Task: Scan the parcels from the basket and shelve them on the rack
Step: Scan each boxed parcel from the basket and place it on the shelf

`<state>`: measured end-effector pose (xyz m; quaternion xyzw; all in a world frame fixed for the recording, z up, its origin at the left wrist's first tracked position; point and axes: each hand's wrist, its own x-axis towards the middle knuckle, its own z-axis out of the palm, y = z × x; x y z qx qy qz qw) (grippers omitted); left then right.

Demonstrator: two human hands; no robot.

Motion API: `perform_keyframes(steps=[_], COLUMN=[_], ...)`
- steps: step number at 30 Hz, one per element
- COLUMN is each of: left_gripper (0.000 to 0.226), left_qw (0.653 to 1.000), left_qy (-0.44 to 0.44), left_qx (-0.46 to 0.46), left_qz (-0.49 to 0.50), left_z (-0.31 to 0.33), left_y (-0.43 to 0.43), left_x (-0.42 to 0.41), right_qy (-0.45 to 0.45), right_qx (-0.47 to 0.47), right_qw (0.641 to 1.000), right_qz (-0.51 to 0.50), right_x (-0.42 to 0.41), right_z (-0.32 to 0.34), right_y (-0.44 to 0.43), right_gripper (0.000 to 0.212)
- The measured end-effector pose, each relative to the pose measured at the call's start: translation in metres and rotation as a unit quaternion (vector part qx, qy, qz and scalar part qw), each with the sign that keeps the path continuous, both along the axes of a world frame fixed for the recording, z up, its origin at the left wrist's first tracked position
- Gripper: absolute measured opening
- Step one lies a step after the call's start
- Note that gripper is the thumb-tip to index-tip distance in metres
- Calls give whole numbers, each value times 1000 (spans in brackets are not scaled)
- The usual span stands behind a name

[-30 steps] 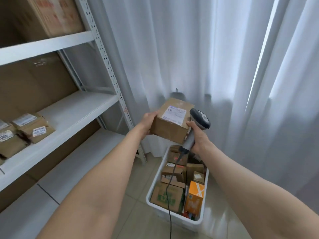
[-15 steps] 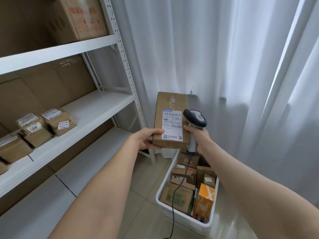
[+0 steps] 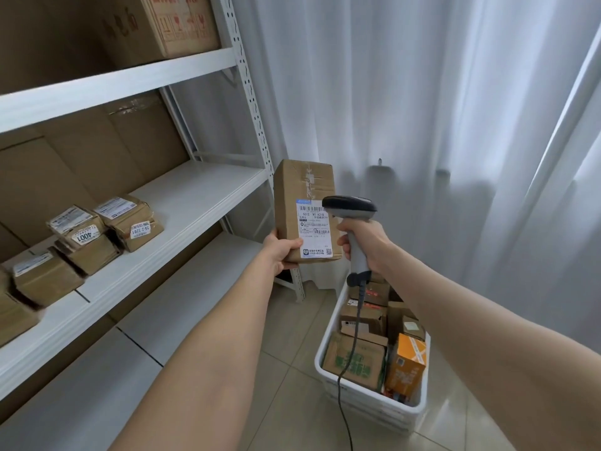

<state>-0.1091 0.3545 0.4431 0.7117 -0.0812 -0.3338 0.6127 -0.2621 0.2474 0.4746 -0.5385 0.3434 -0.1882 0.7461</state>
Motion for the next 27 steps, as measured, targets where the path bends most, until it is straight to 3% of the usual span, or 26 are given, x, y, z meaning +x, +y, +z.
perform_keyframes(steps=[8, 13, 20, 27], left_gripper=[57, 40, 35, 35], left_qw=[1000, 999, 999, 999], left_qy=[20, 33, 41, 42], left_qx=[-8, -12, -19, -29], left_qz=[3, 2, 2, 12], left_z=[-9, -12, -11, -7], left_y=[18, 26, 40, 58], left_x=[34, 53, 77, 104], right_qy=[29, 37, 55, 37], right_qx=[-20, -16, -24, -21], right_qw=[999, 999, 998, 999], right_qz=[7, 14, 20, 30], right_x=[28, 39, 61, 92], right_z=[15, 20, 25, 30], right_y=[30, 40, 51, 62], right_gripper=[6, 4, 4, 2])
